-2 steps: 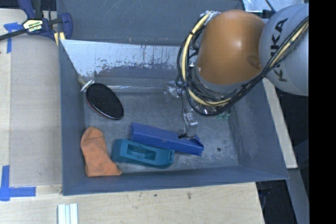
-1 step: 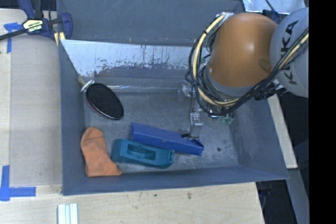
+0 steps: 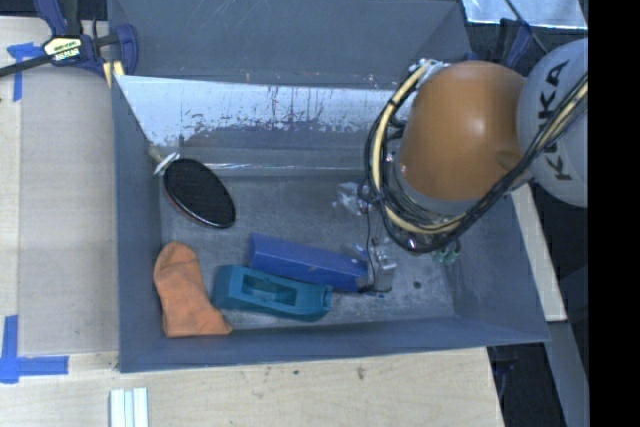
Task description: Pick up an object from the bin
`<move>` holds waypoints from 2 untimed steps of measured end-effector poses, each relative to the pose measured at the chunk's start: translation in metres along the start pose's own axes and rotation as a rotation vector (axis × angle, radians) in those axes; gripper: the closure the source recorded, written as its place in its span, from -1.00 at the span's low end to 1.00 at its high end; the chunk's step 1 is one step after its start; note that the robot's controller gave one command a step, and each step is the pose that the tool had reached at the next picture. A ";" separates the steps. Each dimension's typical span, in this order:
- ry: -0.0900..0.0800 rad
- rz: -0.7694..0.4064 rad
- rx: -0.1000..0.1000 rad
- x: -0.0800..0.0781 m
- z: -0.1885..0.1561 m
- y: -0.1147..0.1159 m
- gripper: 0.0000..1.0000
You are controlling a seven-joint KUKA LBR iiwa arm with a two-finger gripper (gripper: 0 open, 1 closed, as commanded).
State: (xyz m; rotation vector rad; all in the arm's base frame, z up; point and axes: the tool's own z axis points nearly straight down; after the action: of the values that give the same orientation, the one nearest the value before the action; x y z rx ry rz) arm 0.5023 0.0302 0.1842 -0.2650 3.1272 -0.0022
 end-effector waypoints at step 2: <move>0.004 -0.198 -0.002 0.007 0.041 0.009 -1.00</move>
Offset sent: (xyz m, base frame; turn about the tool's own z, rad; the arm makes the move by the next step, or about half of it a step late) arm -0.0125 0.0184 -0.0395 -0.1973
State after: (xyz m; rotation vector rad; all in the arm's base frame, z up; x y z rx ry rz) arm 0.4937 0.0381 0.1432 -0.5739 3.0900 -0.0003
